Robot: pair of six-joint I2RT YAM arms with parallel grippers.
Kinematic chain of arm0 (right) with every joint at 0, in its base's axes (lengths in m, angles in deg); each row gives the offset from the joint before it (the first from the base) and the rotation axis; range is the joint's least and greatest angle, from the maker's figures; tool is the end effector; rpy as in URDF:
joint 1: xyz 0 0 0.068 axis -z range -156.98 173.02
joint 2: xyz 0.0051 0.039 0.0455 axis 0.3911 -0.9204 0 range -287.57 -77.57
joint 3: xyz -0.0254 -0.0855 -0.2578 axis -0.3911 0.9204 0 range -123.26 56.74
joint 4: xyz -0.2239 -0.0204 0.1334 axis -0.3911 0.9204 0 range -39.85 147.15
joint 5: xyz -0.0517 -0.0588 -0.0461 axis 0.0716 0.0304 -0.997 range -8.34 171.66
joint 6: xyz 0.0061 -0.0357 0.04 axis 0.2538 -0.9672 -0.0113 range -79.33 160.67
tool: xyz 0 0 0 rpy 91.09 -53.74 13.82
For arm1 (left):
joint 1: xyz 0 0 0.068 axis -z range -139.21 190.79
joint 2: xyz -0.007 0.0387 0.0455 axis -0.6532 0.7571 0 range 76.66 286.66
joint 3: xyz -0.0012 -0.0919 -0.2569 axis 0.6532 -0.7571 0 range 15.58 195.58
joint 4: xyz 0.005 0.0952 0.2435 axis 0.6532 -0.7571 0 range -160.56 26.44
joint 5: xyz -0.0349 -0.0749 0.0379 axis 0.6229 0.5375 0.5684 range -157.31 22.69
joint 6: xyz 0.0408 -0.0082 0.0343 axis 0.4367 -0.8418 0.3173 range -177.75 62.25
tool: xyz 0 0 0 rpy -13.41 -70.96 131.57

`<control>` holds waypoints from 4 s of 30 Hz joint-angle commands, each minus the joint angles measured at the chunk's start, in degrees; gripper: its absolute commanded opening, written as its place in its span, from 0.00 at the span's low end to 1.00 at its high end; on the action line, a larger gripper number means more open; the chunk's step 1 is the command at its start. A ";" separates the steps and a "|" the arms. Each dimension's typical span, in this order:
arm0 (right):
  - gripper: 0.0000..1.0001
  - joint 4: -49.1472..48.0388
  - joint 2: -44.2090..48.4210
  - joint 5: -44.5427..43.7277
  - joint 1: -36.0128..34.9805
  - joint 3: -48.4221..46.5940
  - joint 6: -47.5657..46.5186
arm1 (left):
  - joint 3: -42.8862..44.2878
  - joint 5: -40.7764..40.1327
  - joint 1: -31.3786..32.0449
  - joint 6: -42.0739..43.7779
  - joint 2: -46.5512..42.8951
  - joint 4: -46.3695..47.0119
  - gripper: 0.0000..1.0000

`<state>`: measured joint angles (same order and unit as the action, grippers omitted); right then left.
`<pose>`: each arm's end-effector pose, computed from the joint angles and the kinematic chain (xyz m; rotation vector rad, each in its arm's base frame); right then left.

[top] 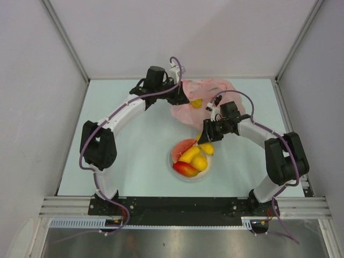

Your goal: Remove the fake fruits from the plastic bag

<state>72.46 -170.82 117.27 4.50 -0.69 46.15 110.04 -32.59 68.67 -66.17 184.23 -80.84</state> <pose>0.2996 0.1223 0.1949 -0.5253 2.5233 0.9589 0.3803 -0.2242 0.3158 0.7342 2.0298 -1.0103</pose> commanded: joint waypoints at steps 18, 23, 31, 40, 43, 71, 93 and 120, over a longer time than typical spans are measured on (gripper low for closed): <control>0.88 4.83 3.95 2.88 1.10 -0.58 -2.58 | 0.29 1.32 0.25 -0.80 -3.15 1.55 0.00; 1.00 11.00 8.34 2.17 3.76 -7.25 -7.84 | 0.38 1.58 0.25 -0.45 -2.89 1.28 0.00; 1.00 -9.71 12.49 2.83 4.46 -9.37 0.66 | 0.64 2.10 0.51 1.30 -3.15 0.76 0.00; 0.74 -15.01 -11.23 -13.90 4.81 -22.10 -2.83 | 0.47 2.72 1.13 2.63 -5.78 -0.57 0.00; 0.70 -15.18 -16.67 -15.57 4.72 -26.49 -5.03 | 0.55 4.04 1.48 4.20 -8.33 0.05 0.00; 0.47 -19.23 -35.70 -13.13 2.53 -47.70 -12.15 | 6.09 1.94 2.36 10.53 -2.19 -5.31 0.00; 0.39 14.17 -1.94 -0.97 13.15 -19.66 -33.69 | 5.49 9.75 1.47 12.11 -2.53 -3.90 0.00; 0.48 -3.15 -0.03 1.10 10.26 -18.33 -41.33 | 8.84 -6.23 2.53 16.68 -6.76 -6.54 0.00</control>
<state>75.87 -177.97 111.18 10.86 -18.55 6.19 122.87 -33.36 71.22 -53.32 178.72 -85.56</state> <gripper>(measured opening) 0.547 0.006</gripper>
